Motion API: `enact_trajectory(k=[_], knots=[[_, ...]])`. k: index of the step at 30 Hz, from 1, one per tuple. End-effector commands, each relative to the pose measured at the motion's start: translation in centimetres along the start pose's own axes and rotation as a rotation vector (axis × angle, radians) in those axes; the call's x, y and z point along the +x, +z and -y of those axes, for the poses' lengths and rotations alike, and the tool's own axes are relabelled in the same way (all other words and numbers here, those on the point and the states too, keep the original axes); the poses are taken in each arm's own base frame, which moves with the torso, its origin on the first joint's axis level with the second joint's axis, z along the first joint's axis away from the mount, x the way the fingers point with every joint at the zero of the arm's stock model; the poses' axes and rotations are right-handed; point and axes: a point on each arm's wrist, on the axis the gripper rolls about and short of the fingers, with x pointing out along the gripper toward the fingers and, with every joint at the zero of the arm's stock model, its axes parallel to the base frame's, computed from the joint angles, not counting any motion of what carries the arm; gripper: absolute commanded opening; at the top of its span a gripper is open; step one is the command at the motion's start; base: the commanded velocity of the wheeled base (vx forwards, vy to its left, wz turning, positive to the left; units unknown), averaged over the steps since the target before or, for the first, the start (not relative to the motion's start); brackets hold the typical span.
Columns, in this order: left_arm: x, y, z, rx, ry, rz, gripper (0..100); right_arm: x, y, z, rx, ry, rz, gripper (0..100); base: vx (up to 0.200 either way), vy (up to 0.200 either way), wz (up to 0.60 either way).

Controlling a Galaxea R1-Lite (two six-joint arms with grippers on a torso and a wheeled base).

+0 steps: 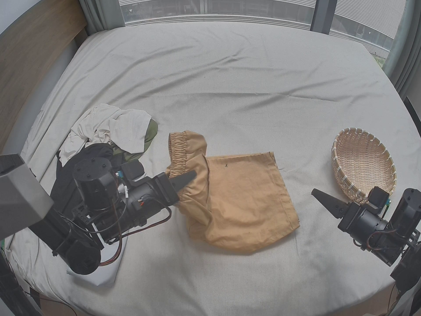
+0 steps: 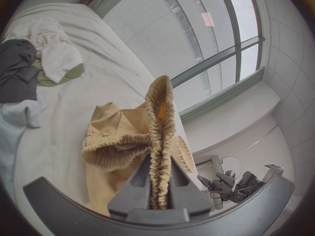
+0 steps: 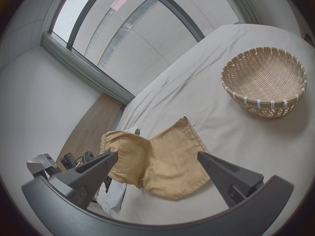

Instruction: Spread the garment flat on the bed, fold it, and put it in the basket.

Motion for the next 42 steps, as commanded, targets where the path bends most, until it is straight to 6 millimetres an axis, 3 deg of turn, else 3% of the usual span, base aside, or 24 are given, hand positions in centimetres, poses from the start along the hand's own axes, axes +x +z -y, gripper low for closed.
enact_trajectory(k=[1,20,32,33,42], knots=[[2.5,-1.8,0.1,-0.002,-0.029,-0.044,0,-1.0,0.5,-0.2,0.003,0.011,0.029,100,0.0,0.0,0.0],[7.2,-4.9,0.1,0.003,-0.082,-0.081,0,-1.1,0.8,0.0,0.018,0.0,0.046,100,0.0,0.0,0.0],[8.5,-5.9,-0.1,0.01,-0.082,-0.083,0,-1.1,0.8,0.0,0.032,-0.001,0.043,100,0.0,0.0,0.0],[8.6,-5.9,-0.2,0.01,-0.082,-0.081,100,-1.1,0.8,0.0,0.032,-0.001,0.043,100,0.0,0.0,0.0],[8.5,-6.8,0.9,0.012,-0.09,-0.098,100,-1.2,0.6,0.1,0.032,-0.003,0.033,100,0.0,0.0,0.0]])
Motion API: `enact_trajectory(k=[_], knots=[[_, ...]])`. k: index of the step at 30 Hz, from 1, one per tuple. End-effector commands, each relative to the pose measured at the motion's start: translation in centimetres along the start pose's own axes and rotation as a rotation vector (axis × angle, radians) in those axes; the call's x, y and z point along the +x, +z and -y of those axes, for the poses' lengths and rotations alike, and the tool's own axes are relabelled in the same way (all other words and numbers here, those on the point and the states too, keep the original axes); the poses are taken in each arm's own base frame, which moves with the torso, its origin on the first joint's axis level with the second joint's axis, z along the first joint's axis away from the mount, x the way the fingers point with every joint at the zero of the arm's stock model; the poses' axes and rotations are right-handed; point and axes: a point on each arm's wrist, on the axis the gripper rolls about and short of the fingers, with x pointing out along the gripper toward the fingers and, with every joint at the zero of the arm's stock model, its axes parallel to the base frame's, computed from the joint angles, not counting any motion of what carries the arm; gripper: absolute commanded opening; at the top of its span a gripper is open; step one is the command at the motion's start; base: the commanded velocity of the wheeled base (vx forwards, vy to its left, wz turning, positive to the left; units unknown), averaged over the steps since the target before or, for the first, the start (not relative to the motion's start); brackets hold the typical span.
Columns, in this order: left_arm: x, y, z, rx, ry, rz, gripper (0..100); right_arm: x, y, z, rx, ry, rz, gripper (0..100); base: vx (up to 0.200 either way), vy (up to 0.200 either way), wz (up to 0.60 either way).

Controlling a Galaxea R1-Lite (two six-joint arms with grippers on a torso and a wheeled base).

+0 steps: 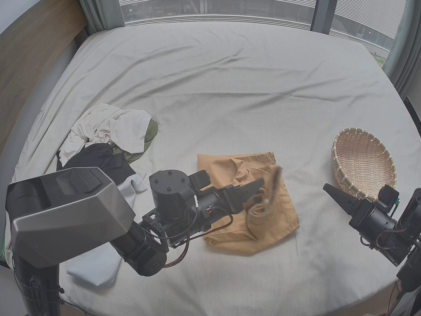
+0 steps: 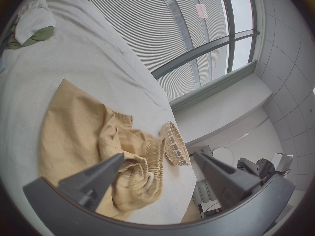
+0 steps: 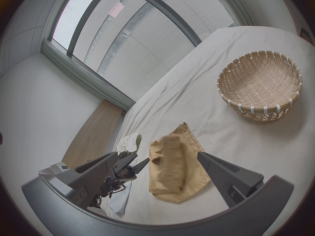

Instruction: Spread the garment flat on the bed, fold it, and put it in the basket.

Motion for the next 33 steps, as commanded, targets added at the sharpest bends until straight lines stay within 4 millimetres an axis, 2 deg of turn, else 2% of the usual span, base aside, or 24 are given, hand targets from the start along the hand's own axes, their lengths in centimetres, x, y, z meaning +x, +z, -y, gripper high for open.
enact_trajectory(k=[1,5,8,14,21,22,23,27,33], knots=[[-0.1,-0.4,0.0,0.003,0.02,-0.006,100,-0.1,-0.2,0.1,0.001,-0.007,-0.01,100,0.0,0.0,0.0],[-0.7,-0.4,-0.7,0.023,0.069,0.002,100,-0.2,-0.4,0.4,0.002,-0.024,-0.018,100,0.0,0.0,0.0],[-3.6,0.4,-0.9,0.05,0.134,0.005,100,0.3,-0.7,1.1,0.006,-0.06,-0.04,100,0.0,0.0,0.0],[-7.9,1.4,-0.2,0.085,0.2,0.025,100,1.6,-2.5,2.4,0.008,-0.122,-0.136,100,0.0,0.0,0.0],[-12.8,2.7,-2.1,0.092,0.31,0.114,100,3.2,-3.0,2.5,0.002,-0.122,-0.154,100,0.0,0.0,0.0],[-12.8,2.7,-2.1,0.092,0.31,0.114,100,3.2,-3.0,2.5,0.002,-0.122,-0.154,100,0.0,0.0,0.0],[-14.0,2.8,-2.7,0.104,0.344,0.126,100,3.4,-3.6,3.0,0.002,-0.145,-0.179,100,0.0,0.0,0.0],[-15.5,2.9,-4.0,0.119,0.409,0.129,100,4.3,-5.4,4.9,0.011,-0.228,-0.261,100,0.0,0.0,0.0],[-16.1,2.6,-3.9,0.121,0.425,0.117,100,5.1,-6.8,6.3,0.023,-0.285,-0.314,100,0.0,0.0,0.0]])
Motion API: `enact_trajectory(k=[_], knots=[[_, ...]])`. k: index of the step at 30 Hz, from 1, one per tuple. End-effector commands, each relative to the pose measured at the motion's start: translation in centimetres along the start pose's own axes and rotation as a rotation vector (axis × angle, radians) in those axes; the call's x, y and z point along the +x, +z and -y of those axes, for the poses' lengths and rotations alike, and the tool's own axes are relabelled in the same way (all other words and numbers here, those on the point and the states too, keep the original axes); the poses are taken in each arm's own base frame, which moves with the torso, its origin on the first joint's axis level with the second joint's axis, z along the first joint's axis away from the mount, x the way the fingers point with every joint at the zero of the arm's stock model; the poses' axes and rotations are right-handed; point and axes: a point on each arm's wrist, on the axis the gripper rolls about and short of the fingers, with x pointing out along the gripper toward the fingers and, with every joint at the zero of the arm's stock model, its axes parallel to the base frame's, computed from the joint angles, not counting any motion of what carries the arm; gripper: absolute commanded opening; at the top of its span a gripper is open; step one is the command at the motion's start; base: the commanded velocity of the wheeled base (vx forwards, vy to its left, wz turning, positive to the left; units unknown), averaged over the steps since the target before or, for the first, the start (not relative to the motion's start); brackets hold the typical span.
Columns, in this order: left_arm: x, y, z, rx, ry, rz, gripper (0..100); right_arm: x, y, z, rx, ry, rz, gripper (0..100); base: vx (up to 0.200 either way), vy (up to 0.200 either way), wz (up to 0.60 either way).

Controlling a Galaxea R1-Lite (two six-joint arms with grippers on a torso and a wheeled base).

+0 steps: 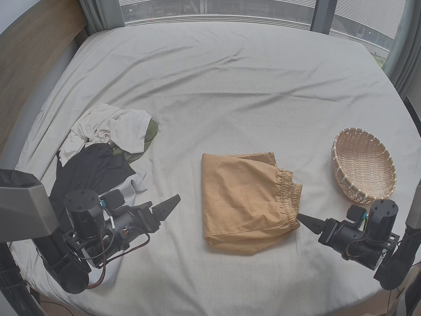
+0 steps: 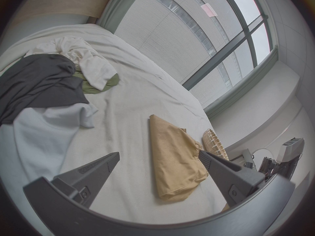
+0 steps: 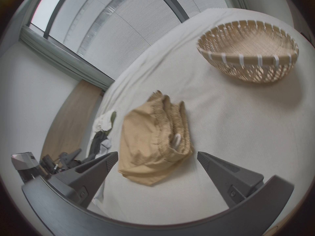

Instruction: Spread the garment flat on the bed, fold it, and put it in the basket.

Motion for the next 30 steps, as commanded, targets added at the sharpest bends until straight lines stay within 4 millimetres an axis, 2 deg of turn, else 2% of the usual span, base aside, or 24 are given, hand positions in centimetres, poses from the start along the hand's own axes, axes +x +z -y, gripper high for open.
enact_trajectory(k=[1,7,10,21,30], knots=[[-0.8,0.1,-0.5,0.001,0.026,0.002,100,2.0,-1.5,1.6,0.014,-0.074,-0.076,100,0.0,0.0,0.0],[-0.9,0.0,-0.5,0.002,0.027,-0.003,100,3.1,-1.4,1.6,0.076,-0.065,-0.061,100,0.0,0.0,0.0],[-1.0,-0.2,-0.5,0.0,0.038,-0.005,100,4.4,-1.3,1.4,0.124,-0.053,-0.049,100,0.0,0.0,0.0],[-1.3,-0.3,-0.7,-0.002,0.048,-0.013,100,7.8,-1.6,1.7,0.127,-0.034,-0.033,100,0.0,0.0,0.0],[-1.6,-0.5,-0.8,-0.004,0.061,-0.023,100,9.6,-1.3,1.5,0.129,-0.005,-0.004,100,0.0,0.0,0.0]])
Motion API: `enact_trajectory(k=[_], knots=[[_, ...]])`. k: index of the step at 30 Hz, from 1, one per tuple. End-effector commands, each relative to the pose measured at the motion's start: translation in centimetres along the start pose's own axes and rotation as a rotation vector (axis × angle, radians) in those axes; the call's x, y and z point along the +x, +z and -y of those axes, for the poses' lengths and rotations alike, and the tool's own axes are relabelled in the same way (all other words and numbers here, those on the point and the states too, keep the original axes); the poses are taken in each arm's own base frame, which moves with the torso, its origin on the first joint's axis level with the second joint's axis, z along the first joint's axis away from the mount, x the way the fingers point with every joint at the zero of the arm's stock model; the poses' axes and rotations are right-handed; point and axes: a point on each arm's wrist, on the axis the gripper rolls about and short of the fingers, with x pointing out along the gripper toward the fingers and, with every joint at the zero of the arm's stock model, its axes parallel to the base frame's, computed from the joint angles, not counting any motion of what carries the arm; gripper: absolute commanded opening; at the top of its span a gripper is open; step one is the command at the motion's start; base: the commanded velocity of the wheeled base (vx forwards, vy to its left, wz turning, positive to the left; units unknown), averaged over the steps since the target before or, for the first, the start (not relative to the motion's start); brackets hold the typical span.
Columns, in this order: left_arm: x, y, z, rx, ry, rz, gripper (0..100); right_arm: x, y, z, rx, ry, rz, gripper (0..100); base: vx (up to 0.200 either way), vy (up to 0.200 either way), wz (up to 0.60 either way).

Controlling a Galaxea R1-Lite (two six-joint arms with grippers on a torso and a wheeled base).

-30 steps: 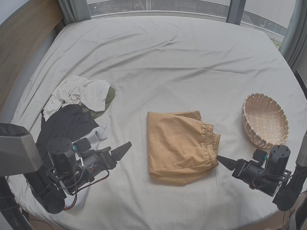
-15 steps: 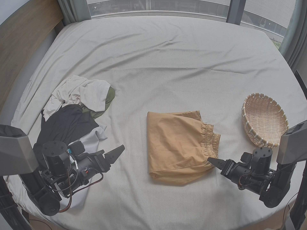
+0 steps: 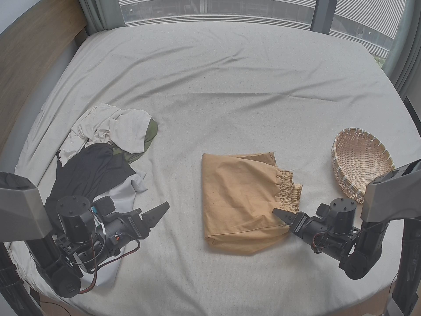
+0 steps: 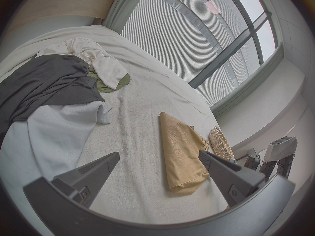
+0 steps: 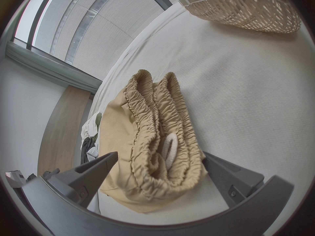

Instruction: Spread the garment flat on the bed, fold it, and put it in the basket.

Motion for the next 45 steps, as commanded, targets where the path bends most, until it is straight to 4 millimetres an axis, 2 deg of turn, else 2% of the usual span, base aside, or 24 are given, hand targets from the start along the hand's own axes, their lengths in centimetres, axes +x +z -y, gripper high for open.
enact_trajectory(k=[1,5,6,16,20,25,27,29,40,41,45], knots=[[-0.1,-0.2,-0.1,-0.003,0.008,-0.006,100,0.7,-0.2,0.2,0.001,0.0,-0.005,100,0.0,0.0,0.0],[-0.1,-0.2,-0.1,-0.004,0.009,-0.007,100,0.8,-0.1,0.0,-0.002,0.009,0.001,100,0.0,0.0,0.0],[-0.1,-0.2,-0.1,-0.004,0.009,-0.007,100,0.9,-0.1,0.0,-0.002,0.011,0.003,0,0.0,0.0,0.0],[-0.3,-0.3,-0.3,-0.005,0.033,-0.003,100,1.0,-0.2,-0.3,-0.005,0.021,0.003,0,0.0,0.0,0.0],[-0.3,-0.3,-0.2,-0.005,0.03,-0.005,100,-1.1,0.3,-2.4,-0.015,0.082,0.014,0,0.0,0.0,0.0],[-0.4,-0.3,-0.1,-0.001,0.03,-0.004,100,-4.2,0.6,-6.5,-0.045,0.232,0.027,0,0.0,0.0,0.0],[-0.4,-0.3,-0.1,-0.001,0.029,-0.002,100,-4.9,0.8,-7.4,-0.051,0.27,0.036,0,0.0,0.0,0.0],[-0.7,-0.1,0.0,-0.002,0.025,0.006,100,-6.0,1.4,-9.2,-0.067,0.355,0.06,0,0.0,0.0,0.0],[-1.5,0.1,0.2,0.0,0.02,0.012,100,-7.4,2.2,-12.1,-0.182,0.514,0.097,0,0.0,0.0,0.0],[-1.7,0.0,0.2,0.002,0.021,0.007,100,-7.9,2.8,-13.3,-0.195,0.571,0.124,0,0.0,0.0,0.0],[-1.8,0.0,0.2,0.002,0.023,0.005,100,-8.3,2.9,-13.9,-0.211,0.603,0.117,0,0.0,0.0,0.0]])
